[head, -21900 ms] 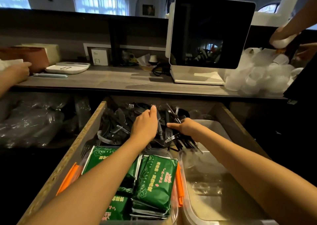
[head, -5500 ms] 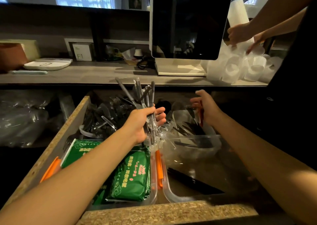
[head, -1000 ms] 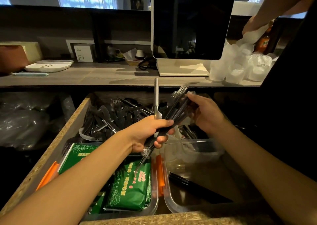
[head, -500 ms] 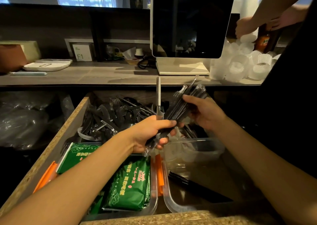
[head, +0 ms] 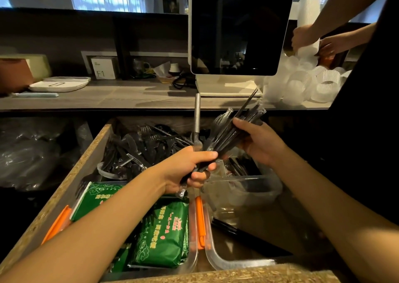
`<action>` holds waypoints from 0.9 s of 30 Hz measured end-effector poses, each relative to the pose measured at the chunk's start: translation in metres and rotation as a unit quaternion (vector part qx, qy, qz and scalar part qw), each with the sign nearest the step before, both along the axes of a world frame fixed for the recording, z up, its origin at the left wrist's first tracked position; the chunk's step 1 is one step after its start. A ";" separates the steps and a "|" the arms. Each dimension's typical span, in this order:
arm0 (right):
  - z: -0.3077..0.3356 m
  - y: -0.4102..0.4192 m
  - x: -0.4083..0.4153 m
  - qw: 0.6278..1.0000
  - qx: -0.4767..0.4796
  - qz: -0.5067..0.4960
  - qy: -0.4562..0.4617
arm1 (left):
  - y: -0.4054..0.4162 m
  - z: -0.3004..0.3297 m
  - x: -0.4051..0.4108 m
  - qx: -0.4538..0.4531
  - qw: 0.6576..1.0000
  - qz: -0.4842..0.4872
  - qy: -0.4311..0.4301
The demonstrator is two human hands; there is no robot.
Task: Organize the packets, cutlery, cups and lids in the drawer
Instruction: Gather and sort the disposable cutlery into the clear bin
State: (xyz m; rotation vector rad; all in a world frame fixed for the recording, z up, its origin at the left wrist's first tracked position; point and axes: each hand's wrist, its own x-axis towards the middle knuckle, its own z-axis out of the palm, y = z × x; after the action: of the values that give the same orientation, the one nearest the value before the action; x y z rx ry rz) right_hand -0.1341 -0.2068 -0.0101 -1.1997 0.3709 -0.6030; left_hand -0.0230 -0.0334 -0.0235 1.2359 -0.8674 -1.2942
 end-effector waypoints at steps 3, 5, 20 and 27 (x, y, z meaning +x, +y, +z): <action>0.003 -0.001 -0.001 0.999 0.011 -0.045 -0.018 | 0.000 0.001 -0.003 0.005 1.000 -0.001 0.005; 0.005 -0.001 -0.002 0.997 0.053 -0.055 -0.033 | 0.000 0.002 -0.004 0.007 1.000 -0.010 -0.006; 0.010 -0.016 -0.001 0.923 0.308 -0.062 -0.224 | -0.001 -0.002 0.007 0.031 0.998 0.046 -0.024; 0.004 0.012 0.011 0.946 0.279 -0.016 -0.165 | -0.012 -0.009 -0.006 0.011 0.990 0.136 0.031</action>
State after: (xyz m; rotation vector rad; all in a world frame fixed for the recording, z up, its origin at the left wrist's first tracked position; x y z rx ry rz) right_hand -0.1235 -0.1951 -0.0065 -0.5371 0.2499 -0.6576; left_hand -0.0288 -0.0455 -0.0326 1.2752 -0.6174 -1.1176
